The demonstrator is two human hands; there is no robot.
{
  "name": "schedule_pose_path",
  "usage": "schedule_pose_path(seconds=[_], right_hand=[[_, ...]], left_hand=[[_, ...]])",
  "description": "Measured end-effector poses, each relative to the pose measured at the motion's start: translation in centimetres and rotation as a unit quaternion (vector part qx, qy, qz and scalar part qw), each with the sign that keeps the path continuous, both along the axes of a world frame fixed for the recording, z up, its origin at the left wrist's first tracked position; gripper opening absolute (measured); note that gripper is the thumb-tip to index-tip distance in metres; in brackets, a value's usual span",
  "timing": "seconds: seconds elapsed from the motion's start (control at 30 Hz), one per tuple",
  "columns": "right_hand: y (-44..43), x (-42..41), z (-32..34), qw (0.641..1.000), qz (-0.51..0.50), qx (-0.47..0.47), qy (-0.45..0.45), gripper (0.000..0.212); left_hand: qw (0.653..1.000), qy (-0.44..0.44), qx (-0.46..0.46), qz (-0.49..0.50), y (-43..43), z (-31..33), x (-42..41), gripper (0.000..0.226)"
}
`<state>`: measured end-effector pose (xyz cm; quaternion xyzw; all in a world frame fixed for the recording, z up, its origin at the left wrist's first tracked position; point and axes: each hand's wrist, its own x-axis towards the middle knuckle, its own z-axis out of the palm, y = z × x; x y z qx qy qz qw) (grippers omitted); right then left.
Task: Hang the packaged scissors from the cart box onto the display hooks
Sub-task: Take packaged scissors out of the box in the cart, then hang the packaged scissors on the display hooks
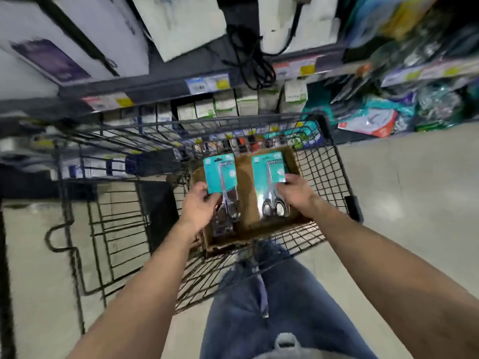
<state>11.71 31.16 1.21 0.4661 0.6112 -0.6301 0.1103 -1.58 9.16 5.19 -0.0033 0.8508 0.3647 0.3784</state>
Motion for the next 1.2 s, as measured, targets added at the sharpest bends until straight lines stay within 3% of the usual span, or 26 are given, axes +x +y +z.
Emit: schedule_pose_path(seconds=[0.13, 0.3, 0.43, 0.6, 0.7, 1.03, 1.2], right_hand=[[0.9, 1.4, 3.1, 0.997, -0.025, 0.061, 0.048, 0.034], [-0.5, 4.1, 9.2, 0.99, -0.073, 0.06, 0.103, 0.03], [-1.7, 7.7, 15.5, 0.981, -0.09, 0.114, 0.132, 0.024], [-1.0, 12.8, 22.8, 0.967, -0.089, 0.183, 0.152, 0.026], [0.1, 17.2, 28.1, 0.948, -0.153, 0.228, 0.163, 0.024], [4.2, 22.5, 37.4, 0.913, -0.18, 0.323, 0.17, 0.023], [7.9, 26.6, 41.0, 0.894, -0.217, 0.349, 0.178, 0.028]], left_hand=[[0.998, 0.047, 0.031, -0.041, 1.2, 4.3, 0.6, 0.01], [0.984, 0.126, 0.071, -0.105, 0.5, 8.6, 2.0, 0.02], [0.975, 0.155, 0.111, -0.118, -0.1, 13.1, 4.5, 0.026], [0.953, 0.201, 0.168, -0.153, 1.4, 19.0, 6.9, 0.022], [0.931, 0.236, 0.208, -0.185, 4.2, 24.6, 8.9, 0.016], [0.893, 0.26, 0.276, -0.243, 11.5, 33.3, 12.7, 0.021], [0.865, 0.258, 0.316, -0.291, 16.9, 36.7, 16.0, 0.013]])
